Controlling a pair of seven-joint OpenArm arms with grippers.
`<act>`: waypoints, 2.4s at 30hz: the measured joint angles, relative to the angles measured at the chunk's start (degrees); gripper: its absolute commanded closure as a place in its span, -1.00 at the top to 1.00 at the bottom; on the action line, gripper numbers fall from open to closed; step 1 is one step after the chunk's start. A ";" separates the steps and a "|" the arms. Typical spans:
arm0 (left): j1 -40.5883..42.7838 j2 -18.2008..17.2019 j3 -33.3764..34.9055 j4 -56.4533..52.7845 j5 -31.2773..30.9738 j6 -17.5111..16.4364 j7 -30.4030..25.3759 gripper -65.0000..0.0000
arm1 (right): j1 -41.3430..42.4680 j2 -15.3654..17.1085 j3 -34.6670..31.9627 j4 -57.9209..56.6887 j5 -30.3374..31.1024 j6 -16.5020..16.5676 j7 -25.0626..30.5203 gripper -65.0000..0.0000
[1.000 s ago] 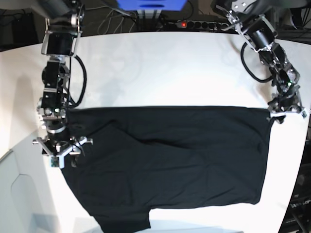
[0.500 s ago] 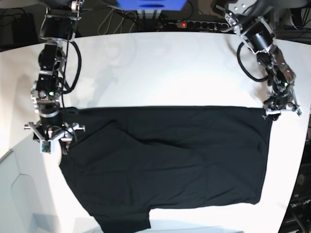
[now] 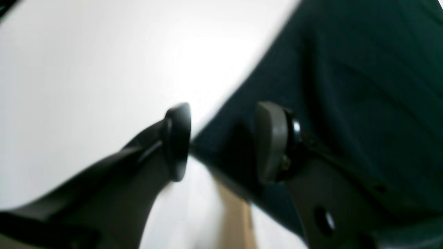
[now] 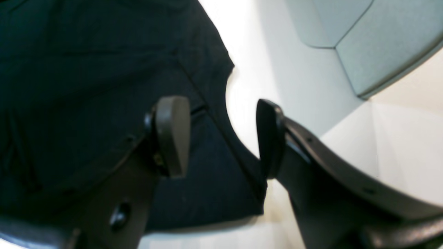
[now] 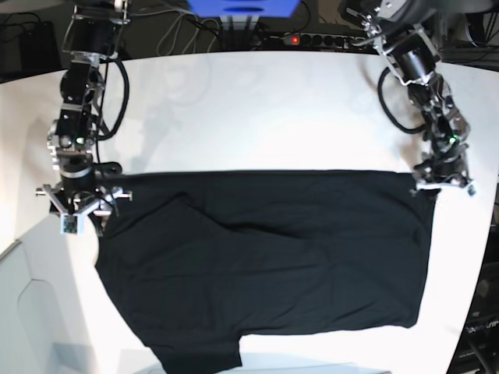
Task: Fold the T-shirt properly
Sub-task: 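Release the fold and move both grippers back to the collar edge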
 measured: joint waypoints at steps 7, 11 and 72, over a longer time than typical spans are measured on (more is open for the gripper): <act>0.28 -0.50 -0.39 -1.62 0.07 -0.11 -0.31 -0.11 | -0.79 1.03 -0.07 -0.39 0.00 0.00 0.15 -0.02; 0.33 -0.46 -0.39 -2.12 0.02 -0.11 -0.94 -0.11 | -0.70 1.46 0.72 -0.74 0.31 0.00 0.26 -0.02; 1.90 -0.66 -0.35 -2.05 -0.15 -0.37 -1.60 -1.00 | -1.77 3.08 1.88 -17.77 1.33 -0.02 3.32 -1.00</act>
